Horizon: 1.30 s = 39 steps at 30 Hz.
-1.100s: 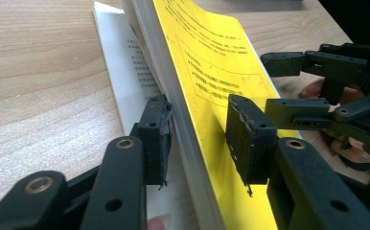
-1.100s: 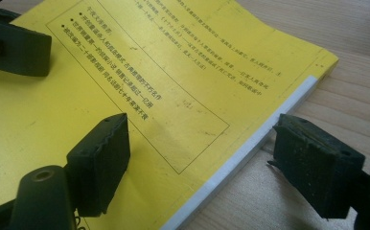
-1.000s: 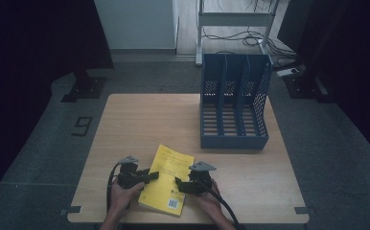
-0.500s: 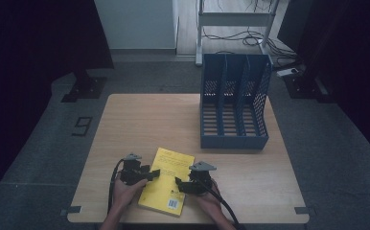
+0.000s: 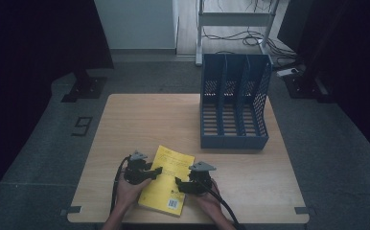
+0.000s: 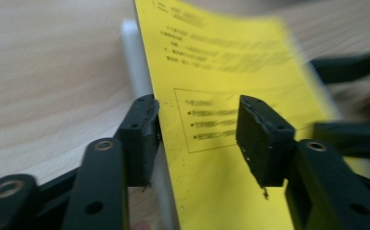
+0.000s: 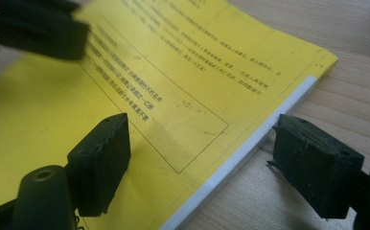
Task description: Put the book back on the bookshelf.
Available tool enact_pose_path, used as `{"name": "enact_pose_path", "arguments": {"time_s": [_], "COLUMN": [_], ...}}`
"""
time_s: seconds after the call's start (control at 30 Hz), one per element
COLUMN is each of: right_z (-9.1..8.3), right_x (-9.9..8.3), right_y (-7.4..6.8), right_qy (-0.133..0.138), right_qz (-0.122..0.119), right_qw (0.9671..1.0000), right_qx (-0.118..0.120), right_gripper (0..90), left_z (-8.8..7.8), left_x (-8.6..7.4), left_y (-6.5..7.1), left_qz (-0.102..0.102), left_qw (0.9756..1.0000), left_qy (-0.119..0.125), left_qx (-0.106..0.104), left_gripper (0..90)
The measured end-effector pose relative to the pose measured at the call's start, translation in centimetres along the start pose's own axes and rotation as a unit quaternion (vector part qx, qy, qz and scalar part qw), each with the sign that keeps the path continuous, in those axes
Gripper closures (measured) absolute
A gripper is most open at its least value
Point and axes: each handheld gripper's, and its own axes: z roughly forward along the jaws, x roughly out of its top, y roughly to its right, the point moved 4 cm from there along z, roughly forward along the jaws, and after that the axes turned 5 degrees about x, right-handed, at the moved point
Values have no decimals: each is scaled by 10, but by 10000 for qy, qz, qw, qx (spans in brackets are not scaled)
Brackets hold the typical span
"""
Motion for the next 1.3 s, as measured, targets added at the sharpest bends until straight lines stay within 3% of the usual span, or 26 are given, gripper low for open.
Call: {"name": "enact_pose_path", "arguments": {"time_s": [0.03,0.07,0.1,0.23,0.33,0.7,0.9,1.1,1.3], "right_z": [0,0,0,0,0,0,0,-1,-1], "right_x": [0,0,0,0,0,0,0,0,0], "right_y": [0,0,0,1,1,1,1,1,2], "right_qy": [2,4,8,23,24,16,26,27,31], "right_qz": [6,17,21,44,45,31,45,54,75], "right_qw": [10000,10000,10000,10000,10000,10000,10000,10000,9999], "right_qx": [2,8,18,40,44,29,46,56,85], "right_gripper": [201,201,201,202,203,204,204,204,204], "left_z": [-3,-3,-4,0,0,16,11,6,4], "left_x": [2,2,2,-1,-2,-2,1,1,1], "left_y": [2,2,7,9,4,3,6,10,17], "left_qz": [-26,-26,-36,-10,-149,140,375,304,416], "left_qw": [9997,9997,9987,9983,9979,9990,9987,9989,9988], "left_qy": [80,80,77,-34,-58,-178,-152,16,120], "left_qx": [-224,-224,-497,-576,-632,-382,-309,-363,-222], "left_gripper": [537,540,538,527,520,545,682,776,806]}}
